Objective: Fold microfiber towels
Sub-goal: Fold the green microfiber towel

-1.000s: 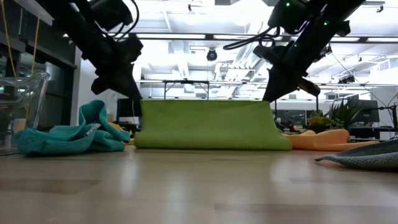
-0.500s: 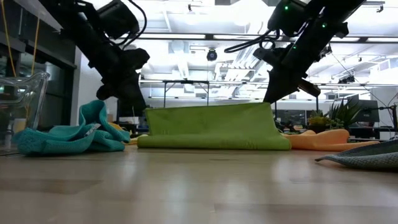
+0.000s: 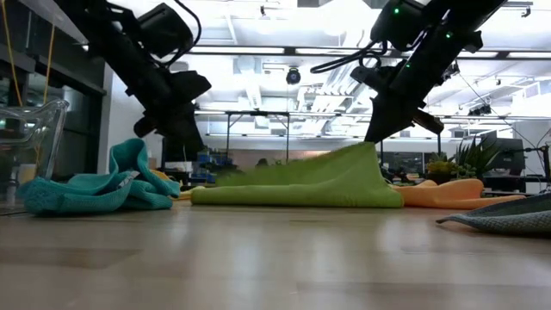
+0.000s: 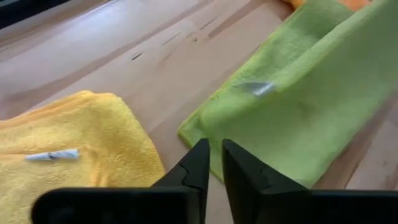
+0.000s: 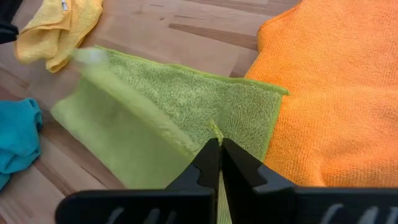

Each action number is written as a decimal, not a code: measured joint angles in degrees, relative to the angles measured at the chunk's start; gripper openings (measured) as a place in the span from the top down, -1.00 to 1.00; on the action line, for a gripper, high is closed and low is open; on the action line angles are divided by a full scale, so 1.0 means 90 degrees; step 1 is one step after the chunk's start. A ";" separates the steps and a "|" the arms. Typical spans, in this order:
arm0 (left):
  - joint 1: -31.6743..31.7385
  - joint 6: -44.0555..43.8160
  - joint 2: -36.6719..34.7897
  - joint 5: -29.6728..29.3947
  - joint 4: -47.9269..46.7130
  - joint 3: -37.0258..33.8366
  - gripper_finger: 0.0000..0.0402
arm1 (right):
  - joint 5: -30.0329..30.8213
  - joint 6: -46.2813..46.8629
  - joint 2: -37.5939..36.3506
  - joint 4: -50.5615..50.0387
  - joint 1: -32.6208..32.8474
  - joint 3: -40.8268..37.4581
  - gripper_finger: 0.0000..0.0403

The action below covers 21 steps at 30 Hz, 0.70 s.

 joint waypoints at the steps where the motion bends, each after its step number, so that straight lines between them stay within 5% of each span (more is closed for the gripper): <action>1: 0.0026 0.0000 0.0000 0.0002 -0.0046 0.0000 0.76 | 0.0000 0.0001 0.0000 0.0000 0.0000 0.0000 1.00; 11: 0.0103 0.0006 0.0000 0.0221 -0.0044 0.0000 0.37 | 0.0290 0.0004 0.0001 0.0001 0.0000 0.0000 1.00; 21: 0.0099 0.0166 0.0000 0.0515 0.0008 0.0000 0.29 | 0.0134 0.0097 0.0002 0.0046 -0.0201 0.0000 0.90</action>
